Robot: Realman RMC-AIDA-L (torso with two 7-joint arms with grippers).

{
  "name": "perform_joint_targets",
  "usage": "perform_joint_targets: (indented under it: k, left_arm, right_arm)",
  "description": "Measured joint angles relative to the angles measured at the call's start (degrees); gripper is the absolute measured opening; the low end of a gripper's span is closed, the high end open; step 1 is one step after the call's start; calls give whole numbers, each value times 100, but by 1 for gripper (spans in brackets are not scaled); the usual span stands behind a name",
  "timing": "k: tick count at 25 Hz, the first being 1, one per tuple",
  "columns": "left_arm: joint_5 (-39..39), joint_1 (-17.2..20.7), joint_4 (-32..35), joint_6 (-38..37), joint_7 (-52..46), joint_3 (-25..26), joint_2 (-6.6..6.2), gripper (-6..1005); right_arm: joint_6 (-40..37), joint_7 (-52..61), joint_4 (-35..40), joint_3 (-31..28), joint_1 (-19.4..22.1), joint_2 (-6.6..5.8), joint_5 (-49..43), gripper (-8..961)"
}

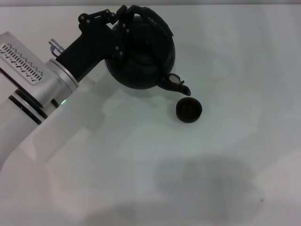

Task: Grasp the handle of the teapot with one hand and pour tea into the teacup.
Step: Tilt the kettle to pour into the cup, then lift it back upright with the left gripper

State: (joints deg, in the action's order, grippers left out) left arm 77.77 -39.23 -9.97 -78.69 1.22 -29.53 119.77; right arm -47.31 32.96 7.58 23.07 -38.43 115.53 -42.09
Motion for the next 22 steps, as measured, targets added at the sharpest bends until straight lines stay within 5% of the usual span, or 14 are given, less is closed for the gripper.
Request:
perform_joint_targets:
  k: [22]
  left_arm:
    - [3,-180,-55,471,760,44,8,109]
  right_arm:
    - [3,131,-91,-6,3,16,-1,844]
